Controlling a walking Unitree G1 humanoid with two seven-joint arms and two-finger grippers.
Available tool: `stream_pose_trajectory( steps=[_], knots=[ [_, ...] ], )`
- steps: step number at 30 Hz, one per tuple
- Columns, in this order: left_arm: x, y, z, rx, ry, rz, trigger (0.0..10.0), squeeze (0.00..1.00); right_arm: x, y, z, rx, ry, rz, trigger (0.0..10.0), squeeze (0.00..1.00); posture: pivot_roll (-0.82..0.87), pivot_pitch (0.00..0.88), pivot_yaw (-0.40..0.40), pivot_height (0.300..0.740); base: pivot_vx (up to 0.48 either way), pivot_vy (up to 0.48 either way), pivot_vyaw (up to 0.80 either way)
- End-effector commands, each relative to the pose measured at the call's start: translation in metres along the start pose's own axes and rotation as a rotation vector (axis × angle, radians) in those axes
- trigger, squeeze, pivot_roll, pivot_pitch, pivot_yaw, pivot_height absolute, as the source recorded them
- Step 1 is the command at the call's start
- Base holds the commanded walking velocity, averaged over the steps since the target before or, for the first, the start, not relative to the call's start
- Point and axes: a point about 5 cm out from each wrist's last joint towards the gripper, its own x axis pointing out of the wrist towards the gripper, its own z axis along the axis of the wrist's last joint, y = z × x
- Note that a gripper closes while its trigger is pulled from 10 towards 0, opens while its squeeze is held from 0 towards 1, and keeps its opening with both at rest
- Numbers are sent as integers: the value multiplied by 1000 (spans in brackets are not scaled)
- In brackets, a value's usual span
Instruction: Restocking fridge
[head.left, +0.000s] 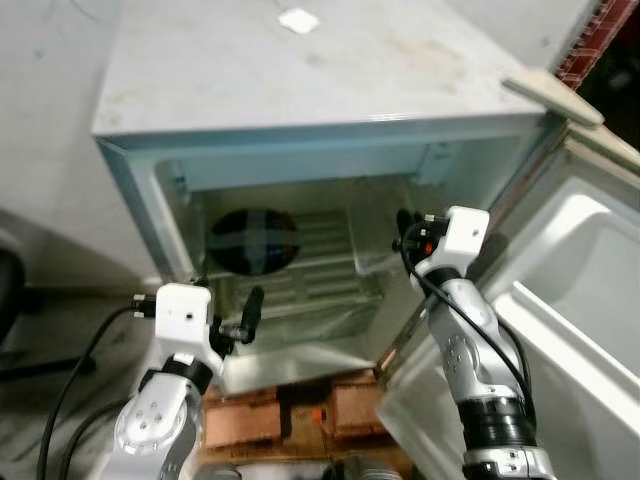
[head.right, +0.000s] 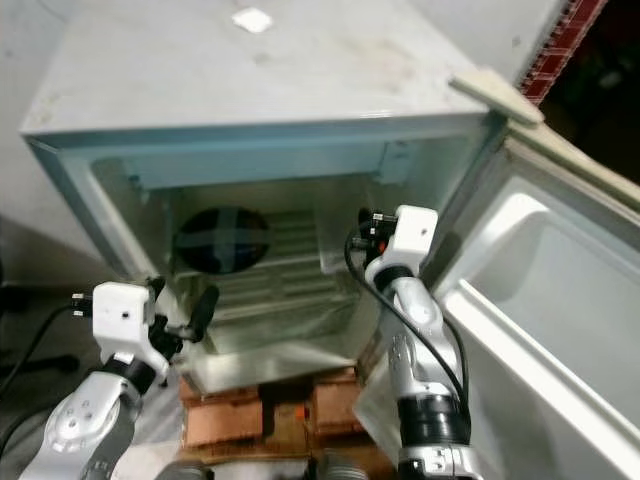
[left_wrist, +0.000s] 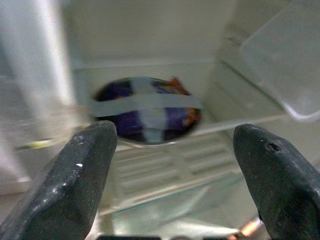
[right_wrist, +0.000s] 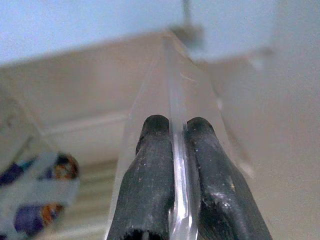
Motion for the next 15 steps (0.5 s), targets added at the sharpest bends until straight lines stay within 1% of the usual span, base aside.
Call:
stream_pose_trajectory(
  steps=[1,8,12,13,15],
  knots=[
    [-4,7,-4,11,21,32,10000,0,1,3,0,11,-2,9,10000,0,147,73,-85,740,0,0,0],
    [-7,6,-6,11,28,47,10000,0,6,4,-6,21,30,13,10000,0,158,86,-93,740,0,0,0],
    [-14,5,-8,11,60,71,10000,0,14,10,-13,33,51,18,10000,0,189,117,-101,740,0,0,0],
    [-14,5,-8,11,60,71,10000,0,14,10,-13,33,51,18,10000,0,189,117,-101,740,0,0,0],
    [-21,5,-10,14,86,72,10000,0,21,13,-17,58,62,8,10000,0,205,134,-104,740,0,0,0]
  ],
)
